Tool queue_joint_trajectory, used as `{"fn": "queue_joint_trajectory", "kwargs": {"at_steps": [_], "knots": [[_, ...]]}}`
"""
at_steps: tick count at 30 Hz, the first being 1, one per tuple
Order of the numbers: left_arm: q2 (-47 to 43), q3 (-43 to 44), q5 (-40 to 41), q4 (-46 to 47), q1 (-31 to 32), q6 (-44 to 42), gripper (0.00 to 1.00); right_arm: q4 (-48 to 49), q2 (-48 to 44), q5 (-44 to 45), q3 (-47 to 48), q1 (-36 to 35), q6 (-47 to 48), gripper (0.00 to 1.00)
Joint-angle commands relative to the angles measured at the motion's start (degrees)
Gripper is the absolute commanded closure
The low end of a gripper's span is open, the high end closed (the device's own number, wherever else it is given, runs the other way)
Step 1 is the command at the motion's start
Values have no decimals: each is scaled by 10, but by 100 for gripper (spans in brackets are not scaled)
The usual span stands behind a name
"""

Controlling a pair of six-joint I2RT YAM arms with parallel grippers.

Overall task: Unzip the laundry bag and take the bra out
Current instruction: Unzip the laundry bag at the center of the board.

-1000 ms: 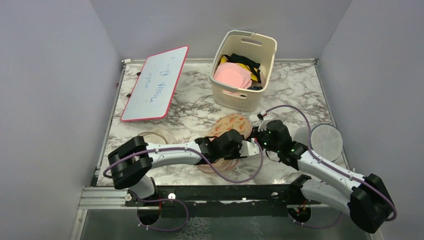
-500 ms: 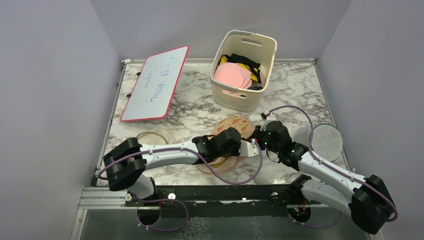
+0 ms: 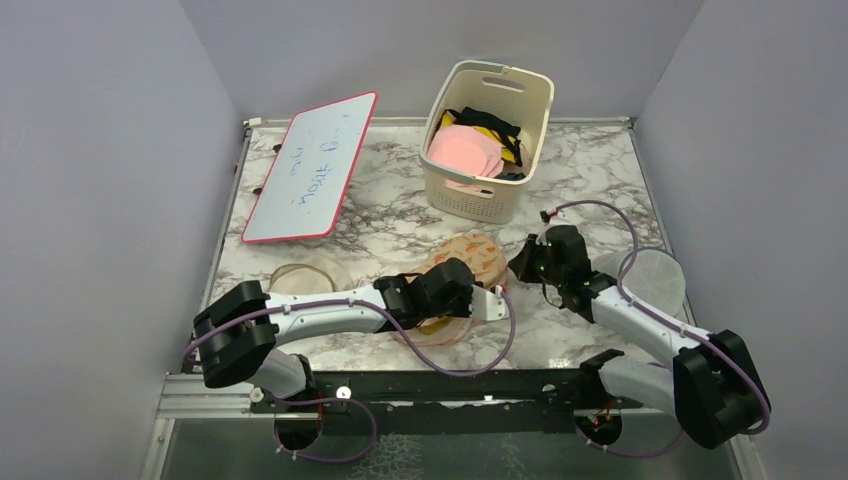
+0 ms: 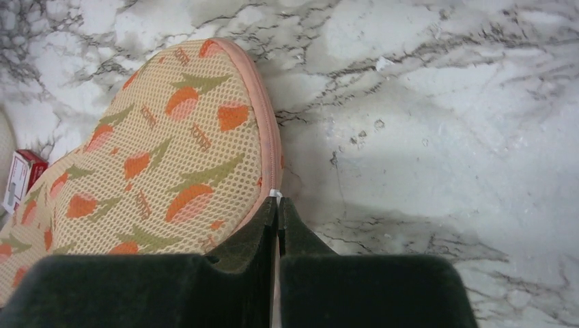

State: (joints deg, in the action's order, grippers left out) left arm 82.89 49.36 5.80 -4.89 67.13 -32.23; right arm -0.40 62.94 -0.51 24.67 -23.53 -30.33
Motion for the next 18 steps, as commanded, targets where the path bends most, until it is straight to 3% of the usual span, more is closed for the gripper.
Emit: {"fn": "queue_joint_trajectory", "kwargs": {"at_steps": [1,2,3,5,7,12,14,18], "knots": [[-15,4,-14,-23,-1,-10,100,7,4,-61,41,6,59,99],[-13,5,-11,-26,-1,-8,100,4,-5,-77,38,5,64,99],[-11,6,-6,-28,-1,-5,94,2,-19,-93,33,5,63,99],[-5,10,-14,-39,-1,-1,71,-10,-37,-115,20,6,58,99],[-7,17,-37,-45,-1,7,59,-23,-53,-138,9,5,53,99],[-32,28,-116,-26,-1,42,49,-25,-74,-178,-14,-8,22,99],[-39,17,-106,21,-1,66,43,-26,-72,-180,-10,-22,11,99],[-21,14,-63,58,-2,98,43,-25,-62,-171,0,-57,-5,99]]}}
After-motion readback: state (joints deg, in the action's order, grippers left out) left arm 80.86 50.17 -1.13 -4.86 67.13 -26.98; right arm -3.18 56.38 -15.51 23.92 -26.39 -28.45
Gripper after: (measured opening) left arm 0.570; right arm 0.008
